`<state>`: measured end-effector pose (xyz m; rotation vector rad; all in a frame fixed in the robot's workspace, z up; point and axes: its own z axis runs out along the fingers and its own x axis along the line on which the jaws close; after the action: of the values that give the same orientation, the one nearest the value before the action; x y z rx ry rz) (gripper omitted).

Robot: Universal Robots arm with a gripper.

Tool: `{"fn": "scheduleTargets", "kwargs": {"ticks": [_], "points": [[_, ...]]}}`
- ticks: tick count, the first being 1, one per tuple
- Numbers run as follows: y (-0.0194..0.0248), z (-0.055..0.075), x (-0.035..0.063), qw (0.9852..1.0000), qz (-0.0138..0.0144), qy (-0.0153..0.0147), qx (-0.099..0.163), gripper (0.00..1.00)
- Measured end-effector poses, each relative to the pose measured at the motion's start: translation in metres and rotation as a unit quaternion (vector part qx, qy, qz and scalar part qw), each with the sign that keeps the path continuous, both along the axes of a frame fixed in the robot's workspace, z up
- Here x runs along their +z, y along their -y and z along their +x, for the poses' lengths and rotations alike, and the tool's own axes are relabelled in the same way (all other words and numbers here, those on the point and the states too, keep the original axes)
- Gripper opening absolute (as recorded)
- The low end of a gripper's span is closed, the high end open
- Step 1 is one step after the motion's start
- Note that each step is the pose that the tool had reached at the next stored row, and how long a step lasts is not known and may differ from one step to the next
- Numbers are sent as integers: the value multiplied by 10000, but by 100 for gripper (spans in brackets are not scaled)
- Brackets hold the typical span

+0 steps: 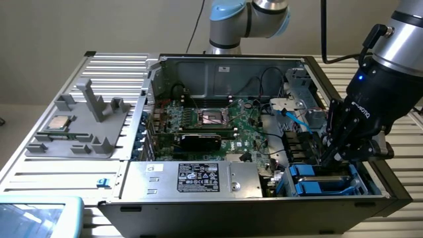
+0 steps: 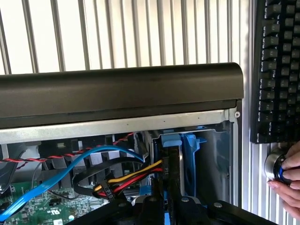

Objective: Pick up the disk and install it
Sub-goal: 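Insert the second disk wire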

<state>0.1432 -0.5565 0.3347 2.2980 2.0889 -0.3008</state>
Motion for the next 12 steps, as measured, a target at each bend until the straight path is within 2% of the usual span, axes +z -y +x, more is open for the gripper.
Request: {"fn": "scheduleTargets", "kwargs": {"ticks": [12], "points": [[0, 0, -5, 10000, 2, 0, 0, 16]]}}
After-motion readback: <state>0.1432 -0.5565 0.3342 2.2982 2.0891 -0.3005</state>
